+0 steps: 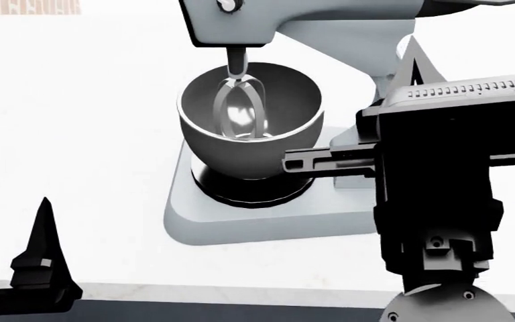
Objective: Open the stand mixer head.
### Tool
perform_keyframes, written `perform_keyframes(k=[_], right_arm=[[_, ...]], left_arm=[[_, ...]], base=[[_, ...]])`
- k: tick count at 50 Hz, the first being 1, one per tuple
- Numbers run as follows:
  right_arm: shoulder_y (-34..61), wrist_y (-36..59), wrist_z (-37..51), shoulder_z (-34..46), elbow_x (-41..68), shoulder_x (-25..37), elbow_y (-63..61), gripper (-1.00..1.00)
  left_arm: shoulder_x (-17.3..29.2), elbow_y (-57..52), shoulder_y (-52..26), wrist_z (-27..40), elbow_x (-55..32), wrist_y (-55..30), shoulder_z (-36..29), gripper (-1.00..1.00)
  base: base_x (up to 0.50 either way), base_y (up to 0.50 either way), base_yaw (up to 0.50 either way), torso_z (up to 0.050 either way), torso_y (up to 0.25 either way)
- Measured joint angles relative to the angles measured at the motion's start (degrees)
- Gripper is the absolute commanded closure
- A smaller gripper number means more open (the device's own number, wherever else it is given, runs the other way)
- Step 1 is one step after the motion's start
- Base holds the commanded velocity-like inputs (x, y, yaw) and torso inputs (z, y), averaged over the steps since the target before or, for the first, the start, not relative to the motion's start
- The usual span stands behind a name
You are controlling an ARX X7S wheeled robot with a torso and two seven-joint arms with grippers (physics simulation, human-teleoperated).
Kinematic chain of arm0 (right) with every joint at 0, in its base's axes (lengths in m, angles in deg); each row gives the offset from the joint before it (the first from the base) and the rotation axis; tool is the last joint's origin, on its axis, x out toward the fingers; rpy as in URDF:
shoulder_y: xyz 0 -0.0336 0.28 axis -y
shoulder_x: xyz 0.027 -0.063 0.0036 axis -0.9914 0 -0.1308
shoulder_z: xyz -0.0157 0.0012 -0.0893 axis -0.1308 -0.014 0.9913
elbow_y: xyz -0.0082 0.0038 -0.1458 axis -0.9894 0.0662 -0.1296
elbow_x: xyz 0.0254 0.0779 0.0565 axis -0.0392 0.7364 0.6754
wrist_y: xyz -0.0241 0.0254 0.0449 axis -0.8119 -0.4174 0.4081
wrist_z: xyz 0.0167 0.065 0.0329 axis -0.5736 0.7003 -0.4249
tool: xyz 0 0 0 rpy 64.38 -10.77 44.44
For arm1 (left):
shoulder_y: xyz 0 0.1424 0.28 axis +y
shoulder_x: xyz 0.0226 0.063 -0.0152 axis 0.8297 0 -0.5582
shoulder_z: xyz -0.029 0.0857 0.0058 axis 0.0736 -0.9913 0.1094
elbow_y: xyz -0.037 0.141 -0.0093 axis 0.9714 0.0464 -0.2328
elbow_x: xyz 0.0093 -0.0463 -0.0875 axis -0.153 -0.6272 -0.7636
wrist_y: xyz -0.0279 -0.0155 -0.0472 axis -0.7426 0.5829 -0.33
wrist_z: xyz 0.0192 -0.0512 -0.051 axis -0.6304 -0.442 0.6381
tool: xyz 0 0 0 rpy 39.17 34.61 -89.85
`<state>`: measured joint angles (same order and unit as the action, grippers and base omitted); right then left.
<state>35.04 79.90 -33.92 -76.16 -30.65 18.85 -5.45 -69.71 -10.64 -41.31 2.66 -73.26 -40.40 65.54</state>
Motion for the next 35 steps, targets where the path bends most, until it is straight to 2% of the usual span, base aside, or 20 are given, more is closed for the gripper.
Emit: perform_keyframes(k=[35], right_arm=[[6.8,-2.0,1.2,5.6,-2.7,1.0,9.0,1.0]], left_arm=[[1.1,2.6,0.4,0.5,-0.6,2.7,-0.9,-1.0]], base=[[0.0,0.0,0.0,0.0,0.0]])
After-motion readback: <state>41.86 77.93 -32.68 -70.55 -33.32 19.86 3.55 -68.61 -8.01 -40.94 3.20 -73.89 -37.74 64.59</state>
